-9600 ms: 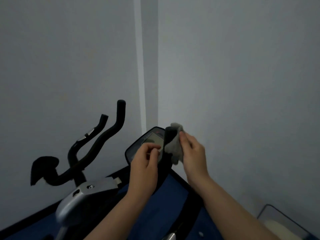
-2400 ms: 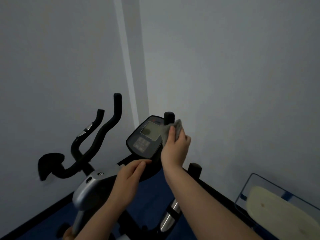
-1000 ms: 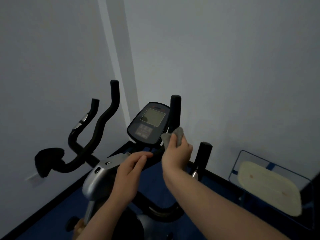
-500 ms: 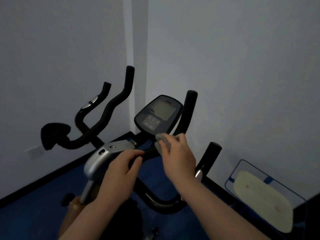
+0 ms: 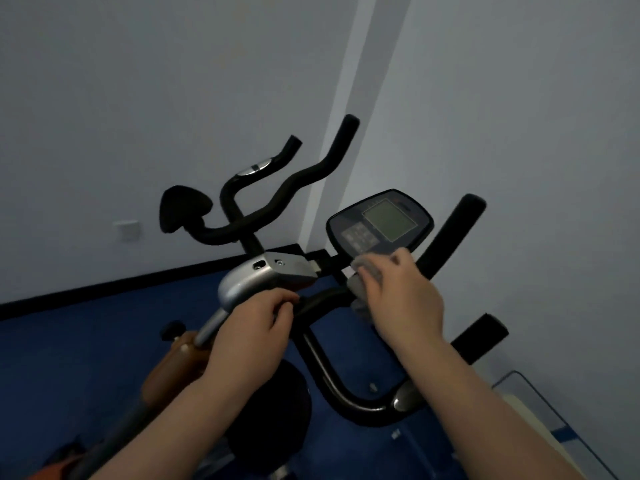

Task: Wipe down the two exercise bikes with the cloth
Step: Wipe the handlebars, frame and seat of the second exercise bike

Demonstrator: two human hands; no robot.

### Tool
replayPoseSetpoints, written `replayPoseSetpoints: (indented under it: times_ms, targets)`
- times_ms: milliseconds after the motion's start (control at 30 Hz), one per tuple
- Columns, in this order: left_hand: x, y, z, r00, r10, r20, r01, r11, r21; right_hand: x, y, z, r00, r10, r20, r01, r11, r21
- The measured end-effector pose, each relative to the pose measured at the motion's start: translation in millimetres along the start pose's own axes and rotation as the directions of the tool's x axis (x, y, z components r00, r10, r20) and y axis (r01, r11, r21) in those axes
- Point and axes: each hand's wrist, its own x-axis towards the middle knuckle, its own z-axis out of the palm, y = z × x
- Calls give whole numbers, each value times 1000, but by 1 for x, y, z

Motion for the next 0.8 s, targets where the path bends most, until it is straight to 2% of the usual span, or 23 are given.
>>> replayPoseSetpoints:
  times_ms: [67,167,233,267,400,467,533,600,633,733,800]
  targets:
    - [-10,-7,-1,998,-44,-41,46,997,56,-12,-6,13,997,-34,-64,31,999,-34]
    - [-21,-13,-1,987,-129,-95,123,990,-70,-27,-22,32,981,-196,-12,196,981,-5]
    - [-22,-15,0,985,-132,-114,119,986,-115,-15,-22,20,964,-258,67,257,966,28]
    - [-21,-16,1,983,-129,-131,112,985,-133,-5,-18,13,963,-250,100,247,968,38]
    - [-29,-25,6,967,-176,-184,127,959,-252,-4,-19,11,985,-169,24,170,981,-90]
    - [-36,-30,10,957,-198,-210,132,947,-292,-20,-33,25,973,-214,88,214,977,4]
    - [-40,-33,13,954,-209,-215,131,936,-327,-19,-39,27,937,-282,205,254,955,150]
    - [-41,-35,14,953,-228,-202,149,928,-341,-4,-41,19,873,-399,280,313,900,304]
    - [-42,-37,14,952,-230,-202,152,928,-340,0,-43,16,832,-470,294,382,870,311]
    - [-44,-38,14,953,-226,-201,147,927,-344,-1,-42,20,703,-603,376,603,786,133]
    - [-45,-37,14,954,-230,-190,157,930,-333,12,-37,13,727,-538,427,599,801,-10]
